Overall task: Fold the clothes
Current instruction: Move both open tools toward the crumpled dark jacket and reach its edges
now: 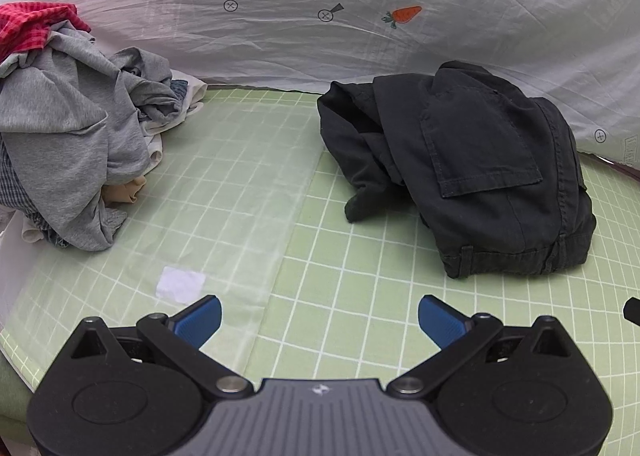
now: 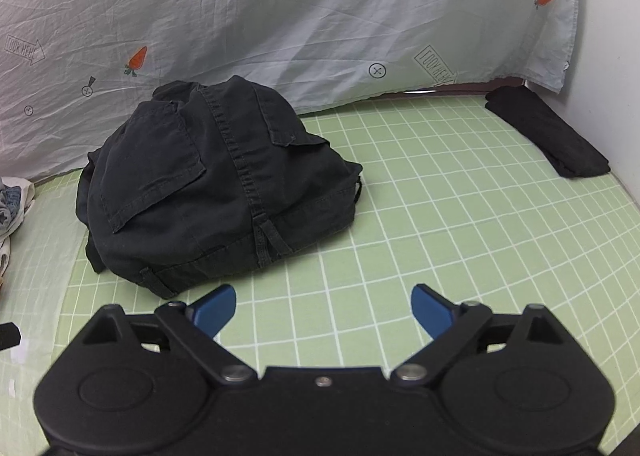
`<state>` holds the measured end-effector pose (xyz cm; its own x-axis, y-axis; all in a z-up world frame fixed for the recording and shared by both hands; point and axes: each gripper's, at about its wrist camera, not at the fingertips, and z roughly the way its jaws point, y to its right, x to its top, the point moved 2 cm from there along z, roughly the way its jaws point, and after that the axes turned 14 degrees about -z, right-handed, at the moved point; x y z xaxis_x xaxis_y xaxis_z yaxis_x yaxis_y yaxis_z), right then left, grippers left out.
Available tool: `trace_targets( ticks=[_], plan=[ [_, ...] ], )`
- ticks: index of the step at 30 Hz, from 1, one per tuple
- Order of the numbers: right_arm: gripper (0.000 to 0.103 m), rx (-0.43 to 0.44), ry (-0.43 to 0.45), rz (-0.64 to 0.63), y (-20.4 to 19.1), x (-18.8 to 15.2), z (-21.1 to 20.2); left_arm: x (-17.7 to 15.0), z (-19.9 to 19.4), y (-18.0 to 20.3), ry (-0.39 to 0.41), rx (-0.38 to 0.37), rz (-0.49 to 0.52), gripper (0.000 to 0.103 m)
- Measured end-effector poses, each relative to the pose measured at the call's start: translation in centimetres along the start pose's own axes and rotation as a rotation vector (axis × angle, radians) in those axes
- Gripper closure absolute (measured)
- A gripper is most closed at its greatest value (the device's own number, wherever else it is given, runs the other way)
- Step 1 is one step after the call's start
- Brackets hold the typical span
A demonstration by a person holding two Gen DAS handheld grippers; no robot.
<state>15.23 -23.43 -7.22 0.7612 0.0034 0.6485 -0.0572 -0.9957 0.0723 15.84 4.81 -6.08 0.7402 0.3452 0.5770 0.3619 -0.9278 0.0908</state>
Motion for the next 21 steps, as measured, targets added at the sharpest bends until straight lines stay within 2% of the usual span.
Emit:
trace_targets(
  ticks=[4,9,11,14,17,19,21],
  plan=[
    [0.023,0.023,-0.077,0.091,-1.7,1.4,4.8,2.6,4.6,0.1,-0.035,0.006,0.045,0.001],
    [0.029,0.045,-0.140,0.382,-2.2,2.0,10.3,5.6,10.6,0.4,-0.069,-0.002,0.147,0.005],
    [0.029,0.043,-0.135,0.472,-2.6,2.5,11.5,6.6,12.6,0.6,-0.098,-0.037,0.167,0.008],
    [0.030,0.065,-0.103,0.534,-3.8,3.5,12.0,7.8,15.0,1.0,-0.139,-0.098,0.177,0.012],
    [0.028,0.113,-0.113,0.594,-5.2,3.9,12.6,8.3,16.6,1.7,-0.169,-0.156,0.197,0.020],
    [0.027,0.119,-0.133,0.616,-6.2,4.0,13.3,8.6,17.4,2.3,-0.186,-0.193,0.216,0.026],
    [0.025,0.118,-0.156,0.620,-7.2,4.2,14.3,8.9,18.0,2.8,-0.198,-0.239,0.230,0.027]
  ],
)
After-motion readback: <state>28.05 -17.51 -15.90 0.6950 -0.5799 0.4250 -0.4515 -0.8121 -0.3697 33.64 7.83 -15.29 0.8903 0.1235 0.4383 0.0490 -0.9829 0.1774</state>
